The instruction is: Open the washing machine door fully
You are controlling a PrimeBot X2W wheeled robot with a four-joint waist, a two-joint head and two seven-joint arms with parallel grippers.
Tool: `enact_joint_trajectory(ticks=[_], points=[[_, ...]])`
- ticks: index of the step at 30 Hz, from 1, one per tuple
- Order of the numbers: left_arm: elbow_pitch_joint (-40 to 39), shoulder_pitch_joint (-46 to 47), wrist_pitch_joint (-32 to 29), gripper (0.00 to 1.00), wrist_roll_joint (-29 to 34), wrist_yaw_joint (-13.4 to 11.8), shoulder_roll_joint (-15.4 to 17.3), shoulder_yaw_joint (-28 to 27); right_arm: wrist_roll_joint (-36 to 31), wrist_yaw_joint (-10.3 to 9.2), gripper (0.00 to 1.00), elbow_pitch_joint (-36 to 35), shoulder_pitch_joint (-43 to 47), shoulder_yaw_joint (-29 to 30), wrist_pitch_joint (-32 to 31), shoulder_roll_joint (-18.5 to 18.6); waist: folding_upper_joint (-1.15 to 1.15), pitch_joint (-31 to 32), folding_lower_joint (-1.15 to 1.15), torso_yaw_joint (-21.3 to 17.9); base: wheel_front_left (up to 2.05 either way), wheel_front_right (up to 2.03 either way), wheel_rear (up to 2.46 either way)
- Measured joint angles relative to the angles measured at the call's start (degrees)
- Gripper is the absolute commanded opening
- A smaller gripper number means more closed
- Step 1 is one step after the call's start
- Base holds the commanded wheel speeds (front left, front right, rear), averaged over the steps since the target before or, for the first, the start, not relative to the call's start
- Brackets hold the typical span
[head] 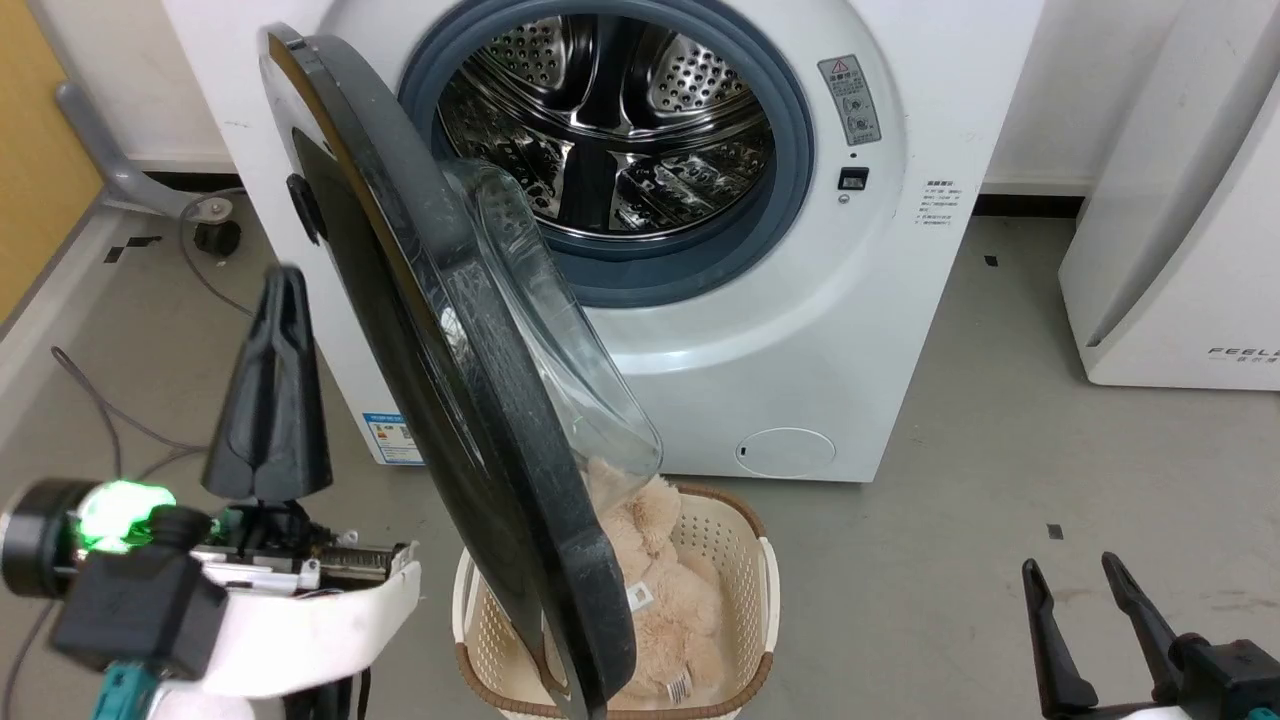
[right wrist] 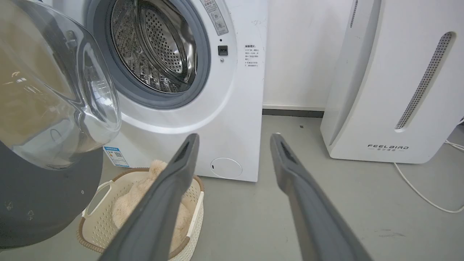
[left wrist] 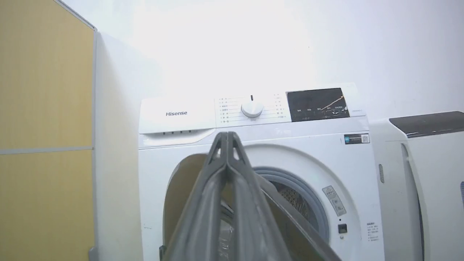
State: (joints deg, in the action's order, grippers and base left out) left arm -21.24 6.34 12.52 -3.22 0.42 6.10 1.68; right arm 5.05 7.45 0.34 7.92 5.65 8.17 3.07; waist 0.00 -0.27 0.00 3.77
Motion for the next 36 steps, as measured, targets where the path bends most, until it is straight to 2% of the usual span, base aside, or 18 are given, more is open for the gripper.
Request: enact_joint_trajectory(ticks=[4,8,13,17,28,33,36], points=[[-6.79,1.37,-1.20,0.00,0.22,0.30,0.03,1.57,-0.38,0.00,1.00,0.11,0.00,-0.11,-0.07,0.00,0.00,0.03,0.00,-0.05,0.00,0.00,0.00],[-11.98,2.53,-2.78,0.00,-0.14,1.87,0.01,4.61,-0.43,0.00,1.00,0.18,0.00,-0.24,-0.09,0.00,0.00,0.04,0.00,-0.12,0.00,0.00,0.00],[-14.49,2.77,-5.91,0.00,-2.58,3.65,-0.35,10.61,-0.44,0.00,1.00,0.30,-0.01,-0.23,-0.52,0.00,0.00,0.11,0.00,-0.16,0.00,0.00,0.00],[-12.47,0.86,-9.40,0.00,-5.44,4.81,-0.89,16.11,-0.44,0.00,1.00,0.71,0.00,-0.23,-0.59,0.00,0.00,0.22,0.00,-0.08,0.00,0.00,0.00],[-3.63,-7.72,-20.64,0.00,-10.67,5.08,-1.30,25.39,-0.98,0.00,1.00,1.37,0.01,-0.14,-1.02,0.00,0.00,0.38,0.00,0.35,0.00,0.00,0.00],[1.59,-9.76,-22.17,0.00,-10.54,5.01,-1.37,27.97,-0.94,0.00,1.00,1.80,0.00,-0.35,-1.03,0.00,0.00,0.27,0.00,0.25,0.00,0.00,0.00],[4.79,-9.82,-22.05,0.00,-10.16,4.13,-1.51,28.14,-0.94,0.00,1.00,2.23,-0.01,-0.48,-1.03,0.00,0.00,0.16,0.00,0.08,0.00,0.00,0.00]])
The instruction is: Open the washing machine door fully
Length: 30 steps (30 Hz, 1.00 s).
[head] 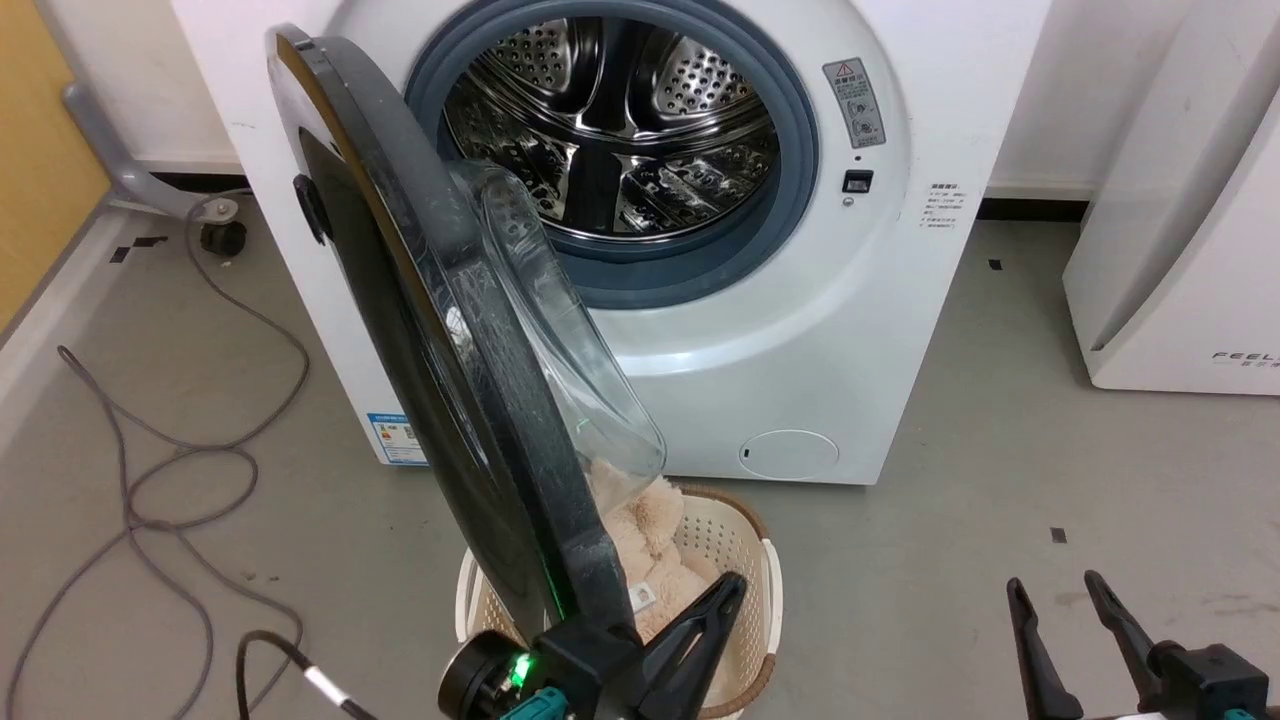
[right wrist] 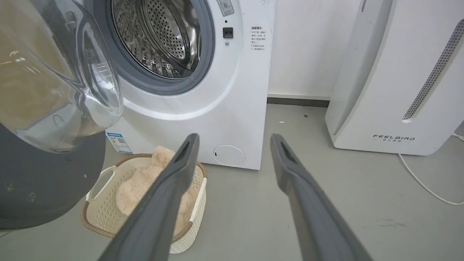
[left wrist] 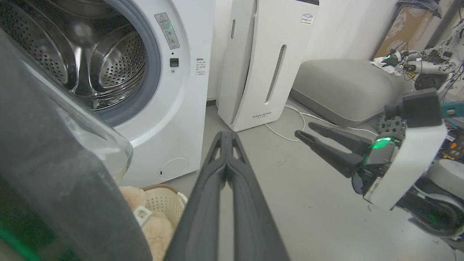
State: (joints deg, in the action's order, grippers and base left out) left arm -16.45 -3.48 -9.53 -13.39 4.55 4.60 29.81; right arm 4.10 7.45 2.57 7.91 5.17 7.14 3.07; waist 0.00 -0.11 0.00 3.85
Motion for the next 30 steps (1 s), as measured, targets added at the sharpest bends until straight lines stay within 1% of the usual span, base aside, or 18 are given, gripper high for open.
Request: enact_joint_trajectory(ticks=[6,12,18,21,30], points=[[6.68,1.04,2.27,0.00,0.70,-2.74,-0.30,-1.42,0.00,0.00,1.00,0.81,-0.04,-0.03,0.01,0.00,0.00,-0.30,0.00,-0.35,0.00,0.00,0.00],[9.40,2.54,3.59,0.00,1.24,-5.48,-0.42,-3.30,0.21,0.00,1.00,1.56,-0.08,0.00,0.02,0.00,0.00,-0.40,0.00,-0.76,0.00,0.00,0.00],[8.28,2.06,3.99,0.00,1.21,-7.02,-0.41,-3.93,0.52,0.00,1.00,2.30,-0.08,0.25,0.04,0.00,0.00,-0.45,0.00,-0.27,0.00,0.00,0.00],[6.62,0.75,3.94,0.00,1.22,-8.39,-0.25,-4.61,0.52,0.00,1.00,2.57,-0.08,0.53,0.04,0.00,0.00,-0.36,0.00,0.33,0.00,0.00,0.00],[0.19,-3.09,3.50,0.00,2.11,-11.72,0.88,-6.48,0.51,0.00,1.00,3.11,-0.09,1.24,0.02,-0.01,0.00,-0.35,0.00,4.21,0.00,0.00,0.00]])
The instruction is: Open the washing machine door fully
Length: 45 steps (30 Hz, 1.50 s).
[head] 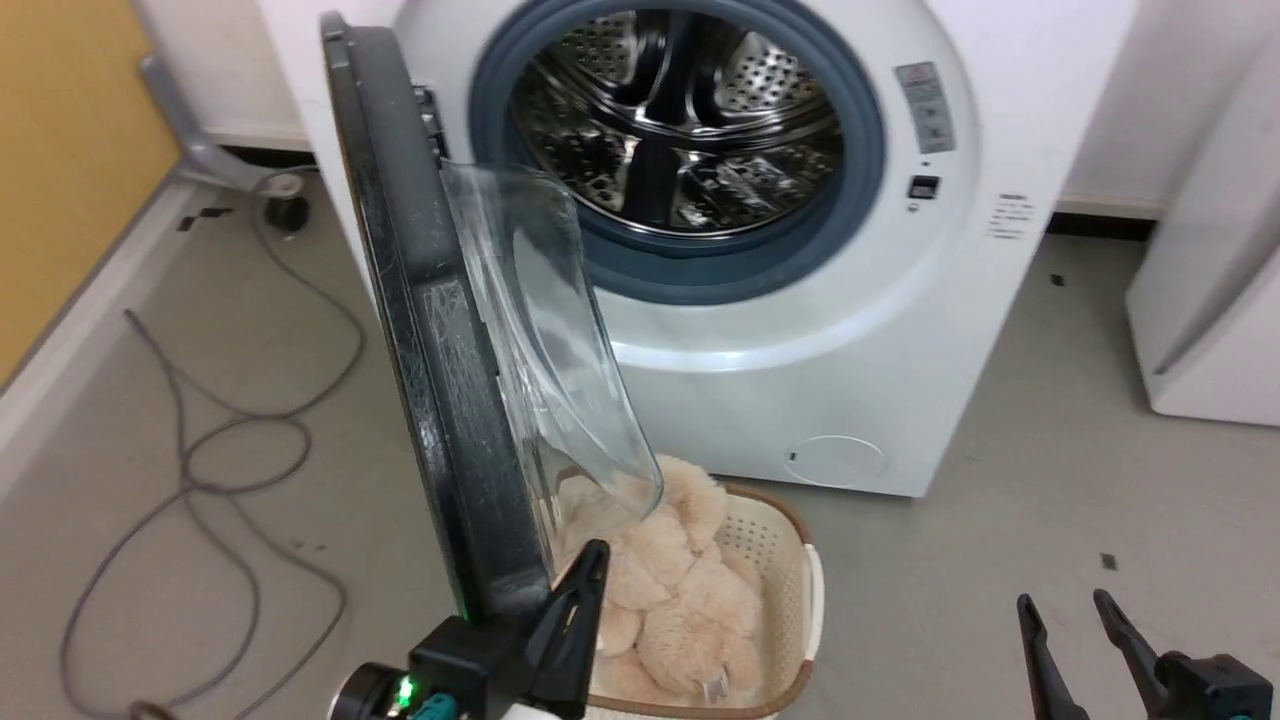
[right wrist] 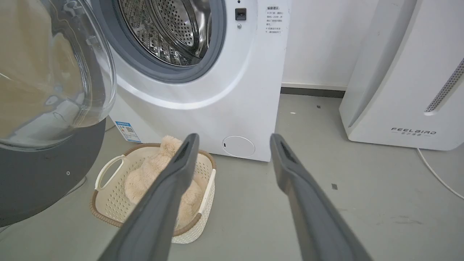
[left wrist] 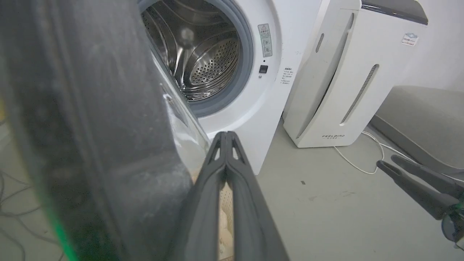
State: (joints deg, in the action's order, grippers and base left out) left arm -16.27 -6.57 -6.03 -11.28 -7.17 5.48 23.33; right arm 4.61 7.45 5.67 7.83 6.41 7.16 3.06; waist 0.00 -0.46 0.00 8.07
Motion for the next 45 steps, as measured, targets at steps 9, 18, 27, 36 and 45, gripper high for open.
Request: enact_joint_trajectory(ticks=[9,18,27,36,45], points=[[-5.53,-2.50,-0.51,0.00,0.59,-2.75,1.08,-2.10,-0.03,0.00,1.00,0.05,-0.09,0.71,-0.03,-0.01,0.00,-0.47,0.00,5.80,0.00,0.00,0.00],[-5.90,-3.26,0.02,0.00,1.05,-5.04,3.21,-6.80,-0.08,0.00,1.00,-0.27,-0.17,0.86,-0.35,-0.02,0.00,-1.32,0.00,10.67,0.00,0.00,0.00],[0.70,-2.49,3.92,0.00,-1.58,-7.02,6.50,-16.99,-0.07,0.00,1.00,-0.49,-0.18,0.77,-0.99,-0.02,0.00,-1.55,0.00,10.51,0.00,0.00,0.00],[14.18,4.09,10.55,0.00,-8.96,-4.97,11.02,-27.87,-0.07,0.00,1.00,-0.88,-0.18,1.18,-1.08,-0.02,0.00,-1.73,0.00,8.54,0.00,0.00,0.00],[29.98,12.91,16.92,0.00,-12.22,-2.41,15.16,-33.17,-0.07,0.00,1.00,-1.78,-0.18,1.20,-1.62,-0.02,0.00,-1.96,0.00,7.12,0.00,0.00,0.00]])
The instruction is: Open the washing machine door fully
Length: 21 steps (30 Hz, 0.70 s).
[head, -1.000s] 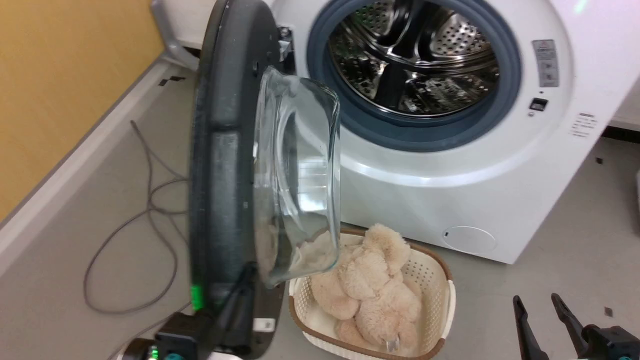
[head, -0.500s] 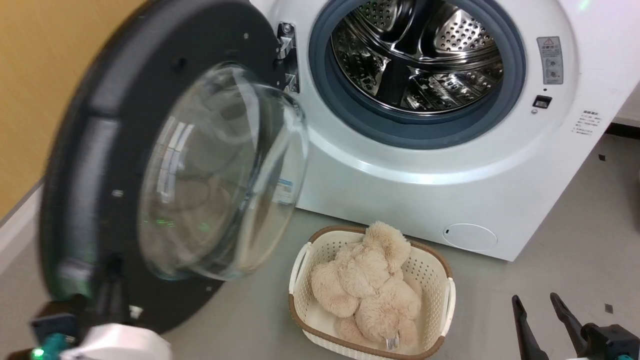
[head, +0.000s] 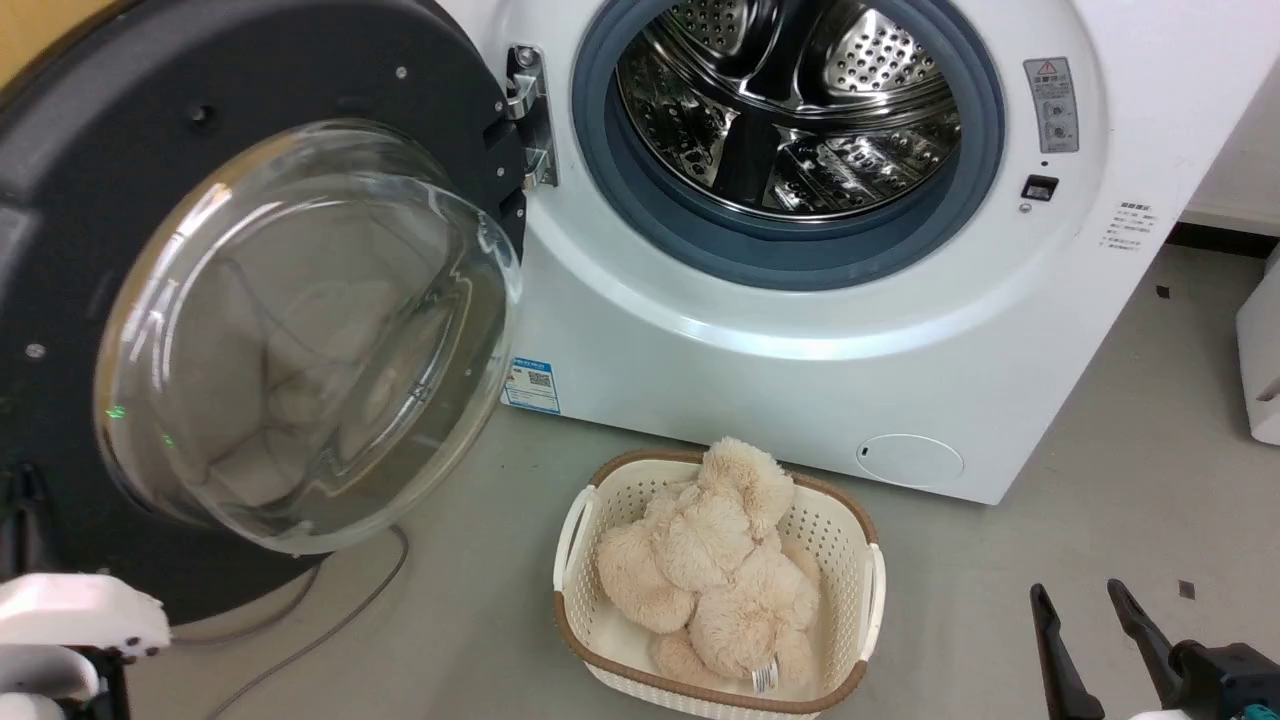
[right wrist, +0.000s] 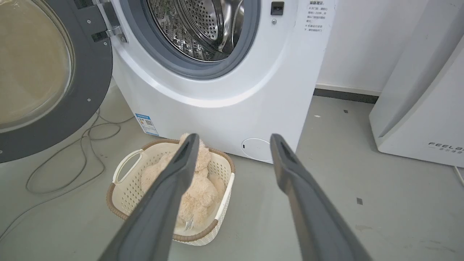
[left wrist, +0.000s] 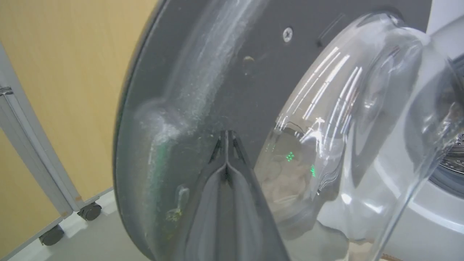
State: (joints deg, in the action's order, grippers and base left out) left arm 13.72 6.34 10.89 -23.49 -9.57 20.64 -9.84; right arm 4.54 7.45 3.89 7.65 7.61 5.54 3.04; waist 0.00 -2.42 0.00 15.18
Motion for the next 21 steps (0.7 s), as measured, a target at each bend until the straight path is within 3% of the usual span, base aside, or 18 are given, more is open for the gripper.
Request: enact_joint_trajectory(ticks=[6,12,21], points=[[7.94,3.27,2.42,0.00,-0.42,0.76,1.12,-1.44,0.00,0.00,1.00,-0.47,0.00,0.08,-0.48,0.00,0.00,-0.03,0.00,-0.83,0.00,0.00,0.00],[10.73,4.18,3.35,0.00,-0.18,1.16,1.27,-1.99,0.00,0.00,1.00,-0.59,0.02,0.07,-0.49,0.00,0.00,0.49,0.00,-1.42,0.00,0.00,0.00],[5.83,-2.49,3.79,0.00,0.73,0.90,-3.48,-1.58,0.05,0.00,1.00,-0.79,0.05,-0.07,-0.37,0.00,0.00,2.10,0.00,-1.92,0.00,0.00,0.00]])
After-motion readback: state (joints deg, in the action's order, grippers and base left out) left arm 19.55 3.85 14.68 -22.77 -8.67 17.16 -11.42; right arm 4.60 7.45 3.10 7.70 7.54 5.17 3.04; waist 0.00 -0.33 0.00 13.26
